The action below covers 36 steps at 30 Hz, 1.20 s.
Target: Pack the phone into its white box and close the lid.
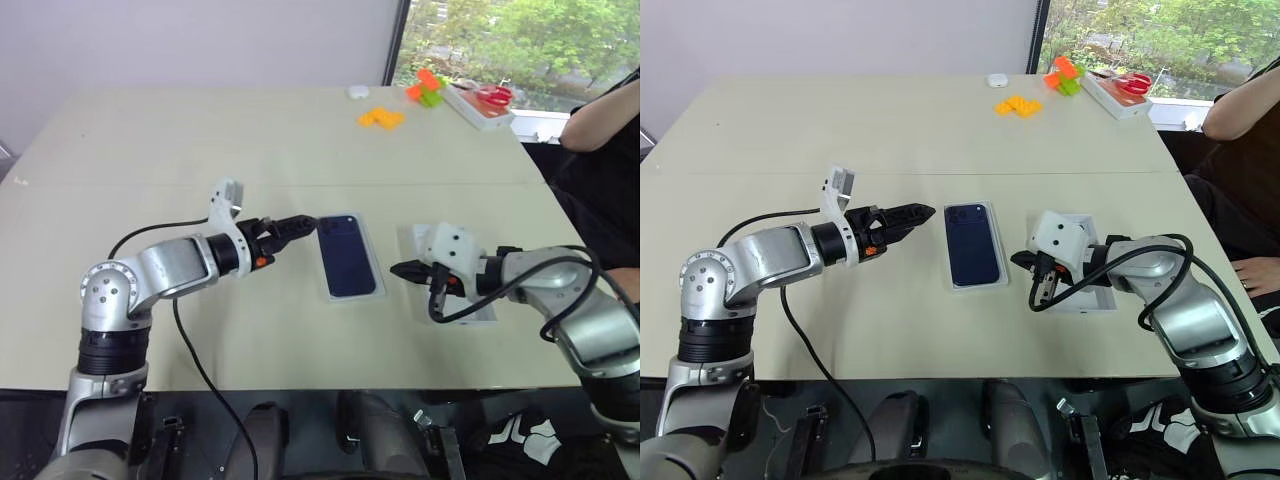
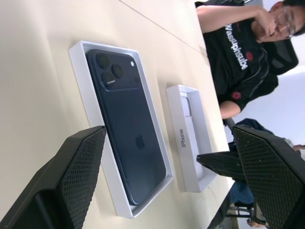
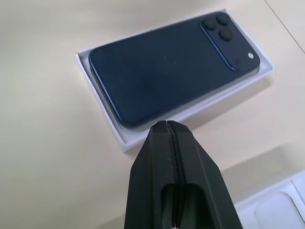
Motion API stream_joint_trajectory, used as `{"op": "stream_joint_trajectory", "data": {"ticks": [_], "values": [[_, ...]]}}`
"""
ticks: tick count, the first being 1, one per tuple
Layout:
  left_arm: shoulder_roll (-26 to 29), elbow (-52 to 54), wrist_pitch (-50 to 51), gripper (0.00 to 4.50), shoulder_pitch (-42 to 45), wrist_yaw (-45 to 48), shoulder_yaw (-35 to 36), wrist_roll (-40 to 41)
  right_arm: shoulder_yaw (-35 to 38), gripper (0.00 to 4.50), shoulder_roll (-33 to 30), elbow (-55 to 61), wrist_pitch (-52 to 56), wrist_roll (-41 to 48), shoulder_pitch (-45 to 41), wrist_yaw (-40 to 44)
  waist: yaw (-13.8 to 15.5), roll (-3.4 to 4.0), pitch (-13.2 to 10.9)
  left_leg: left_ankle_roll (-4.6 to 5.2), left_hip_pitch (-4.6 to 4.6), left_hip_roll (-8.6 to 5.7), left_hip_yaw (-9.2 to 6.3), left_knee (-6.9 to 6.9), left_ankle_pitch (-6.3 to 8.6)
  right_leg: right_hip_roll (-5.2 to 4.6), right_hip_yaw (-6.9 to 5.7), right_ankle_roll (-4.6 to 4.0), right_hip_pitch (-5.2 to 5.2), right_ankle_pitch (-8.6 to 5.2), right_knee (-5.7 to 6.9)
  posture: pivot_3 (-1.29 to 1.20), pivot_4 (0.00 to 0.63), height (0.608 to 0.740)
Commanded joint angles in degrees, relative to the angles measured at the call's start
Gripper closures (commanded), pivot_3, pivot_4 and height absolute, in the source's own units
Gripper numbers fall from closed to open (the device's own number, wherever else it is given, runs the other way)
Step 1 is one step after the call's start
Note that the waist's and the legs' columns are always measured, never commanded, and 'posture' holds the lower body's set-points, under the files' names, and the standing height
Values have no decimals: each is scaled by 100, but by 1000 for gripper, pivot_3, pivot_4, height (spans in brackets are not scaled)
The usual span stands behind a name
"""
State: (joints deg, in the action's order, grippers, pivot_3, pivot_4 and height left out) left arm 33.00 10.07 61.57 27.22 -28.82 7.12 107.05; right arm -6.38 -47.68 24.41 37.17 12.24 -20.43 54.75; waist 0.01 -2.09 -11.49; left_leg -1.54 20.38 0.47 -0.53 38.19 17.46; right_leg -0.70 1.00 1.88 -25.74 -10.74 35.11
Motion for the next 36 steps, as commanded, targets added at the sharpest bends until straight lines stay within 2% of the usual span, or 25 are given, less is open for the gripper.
{"op": "stream_joint_trajectory", "data": {"ticks": [1, 4, 6, 8, 14, 17, 24, 30, 36], "values": [[907, 413, -254, 886, -481, 934, 571, -1566, -58, 4500, 45, -137, -108, -214, -194, -238, -94, 2, -1, 0, -2, 1, 0, -3, 0, 1, 1, 0, 0, 0, 1, 0, 150, 740], [1581, 1414, -1168, 2431, -1290, 2064, 48, -3773, -137, 4500, 149, -371, -39, -283, -323, -355, -92, 5, -3, -8, -3, 7, 1, -10, -4, 5, 0, 3, -6, -8, 0, 0, 150, 740], [1870, 1706, -1452, 3446, -1622, 2717, -330, -4634, -166, 4500, 183, -394, -14, -283, -345, -375, -56, 5, -3, -20, 2, 5, 3, -11, -10, 2, 0, 3, -9, -8, -2, 0, 150, 740], [1937, 1864, -1639, 4438, -1800, 3194, -566, -5140, -205, 4500, 217, -342, -26, -277, -345, -387, -30, 5, -3, -21, 5, 0, 2, -10, -10, -8, -1, 5, -9, -9, -5, 0, 150, 740], [1636, 2029, -1673, 4438, -1684, 3870, -1092, -6058, -417, 4500, 432, -238, -14, -494, -427, -708, -86, 3, -5, -10, 13, 0, 2, -10, -4, -7, 0, 13, -8, -12, -18, 0, 150, 740], [1224, 2104, -1773, 4438, -1428, 4018, -1348, -6465, -582, 4500, 587, -276, 78, -552, -482, -803, -92, 3, -5, -3, 12, 6, 1, -10, -1, 3, 1, 14, -9, -12, -16, 0, 150, 740], [66, 1856, -1314, 4438, -681, 3877, -1825, -6968, -853, 4500, 916, -379, 401, -722, -683, -1099, -86, 3, -5, -2, 8, 7, -2, -4, -1, 5, 1, 17, -4, -9, -5, 0, 150, 740], [-405, 1578, -973, 4438, -350, 3898, -2102, -7455, -936, 4500, 987, -397, 496, -771, -763, -1147, -97, 3, -4, -1, 6, 7, -5, -5, -1, 9, 1, 32, -5, 0, -2, 0, 150, 740], [-645, 1350, -777, 4438, -78, 4051, -2246, -7863, -930, 4500, 986, -374, 497, -774, -773, -1128, -102, 3, -4, 0, 5, 6, -4, -3, -1, 8, 2, 32, -4, 0, 0, 0, 150, 740]]}}
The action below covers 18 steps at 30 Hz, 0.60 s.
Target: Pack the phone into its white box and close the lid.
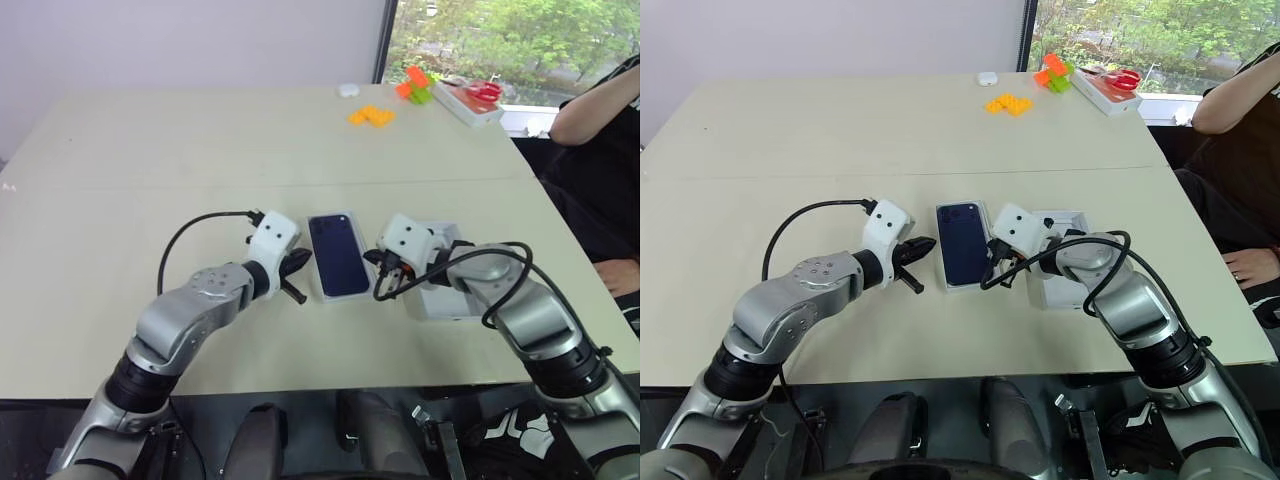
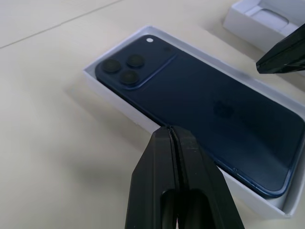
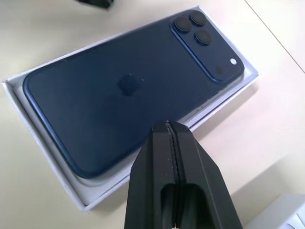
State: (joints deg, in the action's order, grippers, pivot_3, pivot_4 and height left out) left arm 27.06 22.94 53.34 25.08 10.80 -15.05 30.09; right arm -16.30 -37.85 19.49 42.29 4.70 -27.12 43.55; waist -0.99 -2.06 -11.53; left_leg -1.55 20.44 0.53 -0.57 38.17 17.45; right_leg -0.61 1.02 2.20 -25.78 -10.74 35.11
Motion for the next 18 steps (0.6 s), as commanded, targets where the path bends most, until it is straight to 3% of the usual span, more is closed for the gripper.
{"op": "stream_joint_trajectory", "data": {"ticks": [1, 8, 18], "values": [[-74, 32, 63, 4438, 169, 128, -72, -241, 64, 4500, -2, 122, -17, -17, -99, -5, -2, 0, 0, 0, 0, 0, 0, 0, 0, 0, 0, 0, 0, 0, 0, 0, 150, 740], [-244, -157, 94, 4438, 231, 343, -229, -649, 46, 4500, -4, 142, 3, -19, -102, -2, -1, 0, 0, 0, 0, 0, 0, 1, 0, -1, 0, 1, 0, 1, 1, 0, 150, 740], [-504, 130, 141, 4438, 223, 469, 282, -603, 79, 4500, -39, 186, 8, 4, -107, 46, 2, 0, 0, 0, -2, 0, -2, 1, 0, 0, 0, 2, 0, 2, 4, 0, 150, 740]]}}
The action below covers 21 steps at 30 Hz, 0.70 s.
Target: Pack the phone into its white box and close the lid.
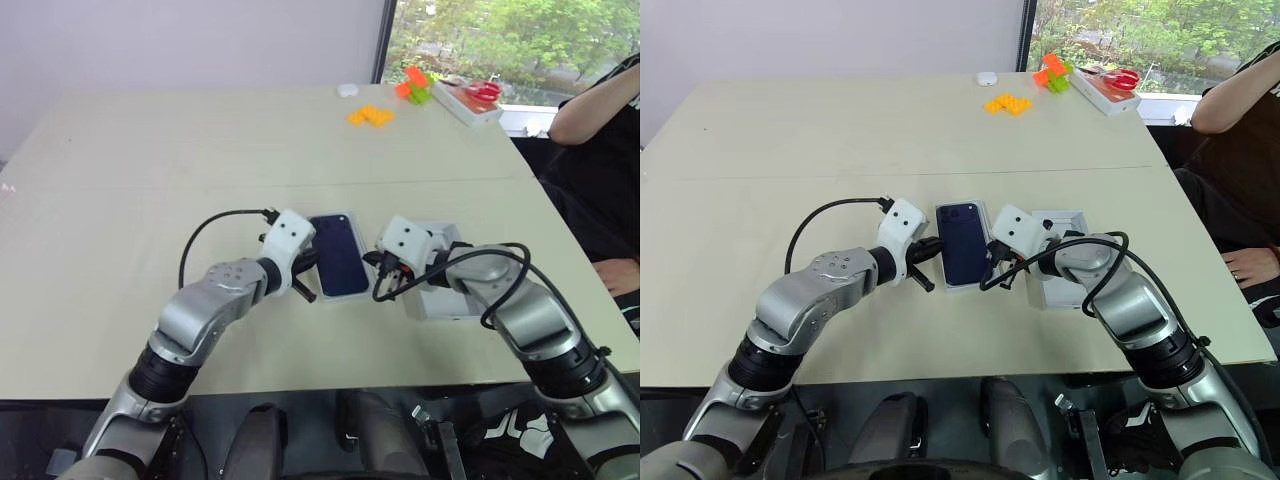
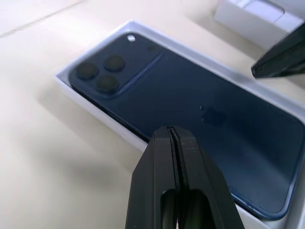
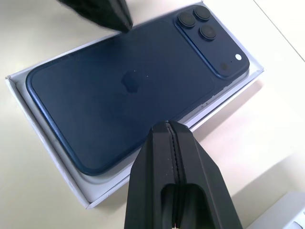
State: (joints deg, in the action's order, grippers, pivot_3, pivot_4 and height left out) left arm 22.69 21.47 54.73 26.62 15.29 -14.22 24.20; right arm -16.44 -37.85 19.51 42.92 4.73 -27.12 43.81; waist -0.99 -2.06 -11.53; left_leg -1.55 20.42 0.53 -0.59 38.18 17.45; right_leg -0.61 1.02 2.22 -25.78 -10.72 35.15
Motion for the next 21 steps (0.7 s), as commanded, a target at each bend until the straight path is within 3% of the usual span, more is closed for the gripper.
{"op": "stream_joint_trajectory", "data": {"ticks": [1, 10, 21], "values": [[-79, 287, -2, 4438, 93, 35, 191, -37, 92, 4500, -40, 176, -60, -1, -110, 24, 5, 0, 0, 0, 0, 0, 0, 0, 0, 0, 0, 0, 0, 0, 1, 0, 150, 740], [-302, -132, -30, 4438, 265, 38, -300, -553, 80, 4500, -47, 156, -51, -19, -143, 61, 3, 0, 0, 0, 1, -2, 1, 3, 0, -2, 1, 1, 1, 1, 1, 0, 150, 740], [-544, -348, 27, 4438, 301, 159, -400, -874, 82, 4500, -51, 181, 6, -13, -113, 54, 11, 0, 0, 0, 0, -1, 0, 3, 0, -2, 1, 1, 1, 2, 3, 0, 150, 740]]}}
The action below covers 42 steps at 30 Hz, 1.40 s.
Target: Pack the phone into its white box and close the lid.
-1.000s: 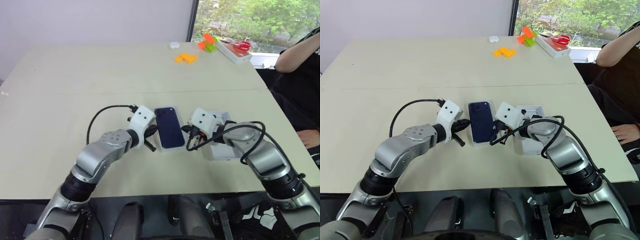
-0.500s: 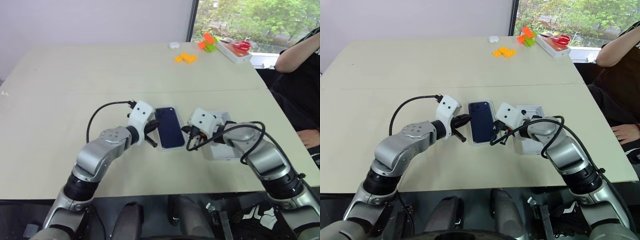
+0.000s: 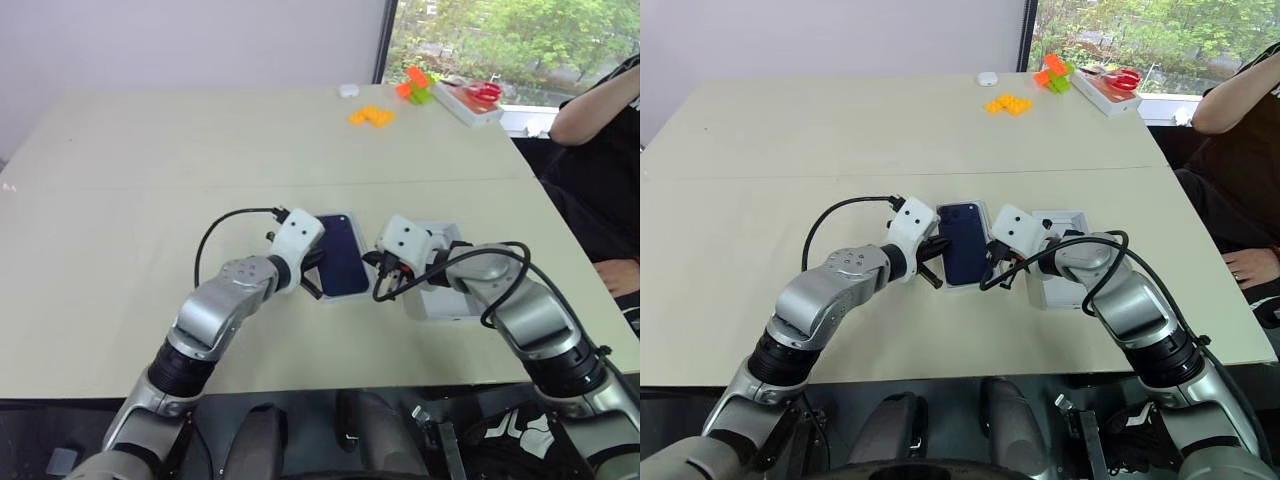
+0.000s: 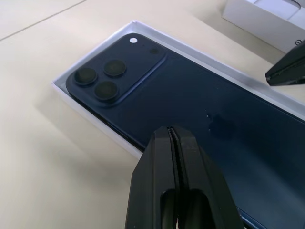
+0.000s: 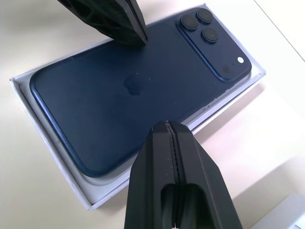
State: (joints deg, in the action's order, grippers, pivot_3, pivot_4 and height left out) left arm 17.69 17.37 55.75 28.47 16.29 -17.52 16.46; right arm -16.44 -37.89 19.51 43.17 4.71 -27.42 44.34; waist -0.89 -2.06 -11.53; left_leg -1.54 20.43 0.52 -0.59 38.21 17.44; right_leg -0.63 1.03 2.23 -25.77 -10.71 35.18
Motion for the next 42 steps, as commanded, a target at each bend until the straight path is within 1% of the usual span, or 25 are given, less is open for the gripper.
{"op": "stream_joint_trajectory", "data": {"ticks": [1, 13, 15, 19, 26, 33, 36, 42], "values": [[-53, 47, -102, 4438, 127, 94, -82, -123, 81, 4500, -45, 179, -17, -12, -85, 0, 4, 0, 0, 0, 0, 0, 0, 0, 0, 0, 0, 0, 0, 0, 0, 0, 150, 740], [-78, -20, 69, 4438, 188, 383, -236, -265, 92, 4500, -44, 172, -1, -16, -74, -21, -3, 0, 0, 0, -1, 0, 0, 1, 0, 1, 0, 0, 0, 0, 2, 0, 150, 740], [-68, -62, 133, 4438, 209, 322, -278, -376, 95, 4500, -46, 169, 3, -16, -77, -21, 0, 0, 0, 0, -1, 0, 0, 1, 0, 0, 0, 0, 0, 1, 2, 0, 150, 740], [-209, -104, 259, 4438, 255, 117, -38, -438, 100, 4500, -54, 171, 6, -14, -74, -17, -2, 0, 1, 0, -4, 0, 0, 1, 0, 0, 0, 0, 4, 1, 2, 0, 150, 740], [-290, -175, 284, 4438, 407, -25, 37, -564, 80, 4500, -72, 131, -15, -14, -98, 18, -4, 0, 1, 0, -4, 0, -1, 1, 0, 1, 0, 1, 4, 1, 3, 0, 150, 740], [-380, -242, 322, 4438, 462, -40, 96, -554, 71, 4500, -66, 114, -24, -15, -121, 22, -2, 0, 1, 0, -4, 0, -1, 1, 0, 0, 0, 1, 4, 2, 3, 0, 150, 740], [-352, -291, 401, 4438, 468, 10, -23, -594, 69, 4500, -67, 123, -11, -17, -126, 21, 0, -1, 1, 0, -4, 0, -1, 1, 0, 1, 0, 1, 4, 2, 4, 0, 150, 740], [-470, -182, 697, 4438, 418, 236, -87, -395, 77, 4500, -69, 129, 4, -18, -132, 14, 6, 0, 2, 0, -4, 0, -1, 2, 0, 0, 0, 1, 5, 2, 5, 0, 150, 740]]}}
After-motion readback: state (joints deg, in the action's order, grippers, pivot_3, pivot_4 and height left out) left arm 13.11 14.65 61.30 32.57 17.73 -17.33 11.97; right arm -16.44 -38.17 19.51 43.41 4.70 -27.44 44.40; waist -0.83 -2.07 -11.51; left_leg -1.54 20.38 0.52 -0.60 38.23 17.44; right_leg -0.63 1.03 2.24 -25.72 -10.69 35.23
